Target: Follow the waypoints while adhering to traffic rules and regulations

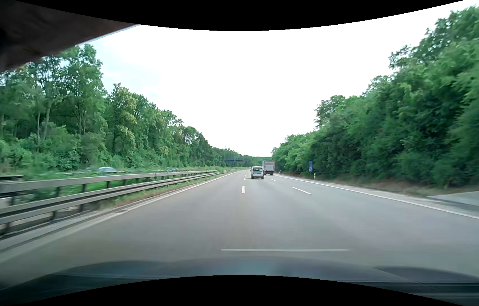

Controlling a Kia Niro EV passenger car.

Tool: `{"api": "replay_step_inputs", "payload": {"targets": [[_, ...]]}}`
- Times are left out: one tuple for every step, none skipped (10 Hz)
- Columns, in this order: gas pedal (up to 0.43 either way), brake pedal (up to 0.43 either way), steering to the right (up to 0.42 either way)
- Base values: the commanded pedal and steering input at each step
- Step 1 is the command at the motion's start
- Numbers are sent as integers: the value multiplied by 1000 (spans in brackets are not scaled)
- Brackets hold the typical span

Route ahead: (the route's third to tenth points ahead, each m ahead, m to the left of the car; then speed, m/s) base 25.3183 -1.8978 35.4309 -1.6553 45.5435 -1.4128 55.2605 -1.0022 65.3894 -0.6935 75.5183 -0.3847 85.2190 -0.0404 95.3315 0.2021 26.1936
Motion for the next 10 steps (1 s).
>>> {"api": "replay_step_inputs", "payload": {"targets": [[189,0,-4],[189,0,-4],[189,0,-4],[189,0,-6],[189,0,-6],[189,0,-7],[189,0,-7],[189,0,-8],[189,0,-7],[189,0,-8]]}}
